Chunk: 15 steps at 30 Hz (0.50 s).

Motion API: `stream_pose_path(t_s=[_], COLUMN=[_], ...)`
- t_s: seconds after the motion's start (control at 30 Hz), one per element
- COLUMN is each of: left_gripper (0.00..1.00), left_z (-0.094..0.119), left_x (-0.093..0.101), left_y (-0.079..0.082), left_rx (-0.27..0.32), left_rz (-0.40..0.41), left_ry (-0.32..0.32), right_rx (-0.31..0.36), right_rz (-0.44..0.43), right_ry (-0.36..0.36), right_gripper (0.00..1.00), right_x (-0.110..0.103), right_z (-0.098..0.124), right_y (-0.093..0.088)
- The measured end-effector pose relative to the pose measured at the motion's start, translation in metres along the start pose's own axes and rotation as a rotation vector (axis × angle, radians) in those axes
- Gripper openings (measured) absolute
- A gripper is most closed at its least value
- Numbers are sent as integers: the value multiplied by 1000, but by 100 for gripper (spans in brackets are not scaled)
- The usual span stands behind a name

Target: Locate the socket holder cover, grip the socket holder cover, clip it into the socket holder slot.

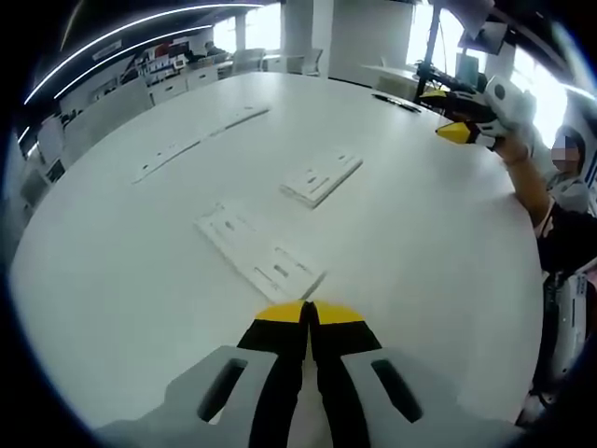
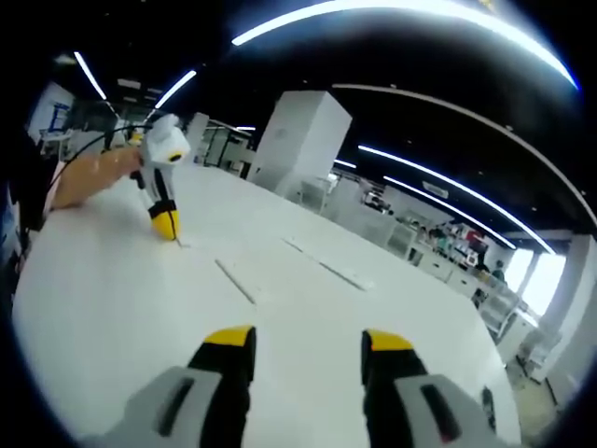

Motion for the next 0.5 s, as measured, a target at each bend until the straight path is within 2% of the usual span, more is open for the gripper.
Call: stream_pose_path(t_s=[0.5], left_gripper=[3], left_z=[0], left_x=[-4], left_y=[3], left_rx=[4], left_rz=[-3], left_ry=[1], right_rx=[-8], right_rz=[8], right_ry=[1], right_gripper=[47], right_x=[1], right_z=[-1], right_y=[-1])
Point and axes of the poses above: the point that each gripper's makers call its tool centre point, and the gripper's own axes: z roughly backward along the fingers, x roughly to its right, y roughly out of its top, the point moved 8 cm from there along z, roughly backward along the fingers, and after that the axes turned 1 degree about y, right-handed, at the moved point
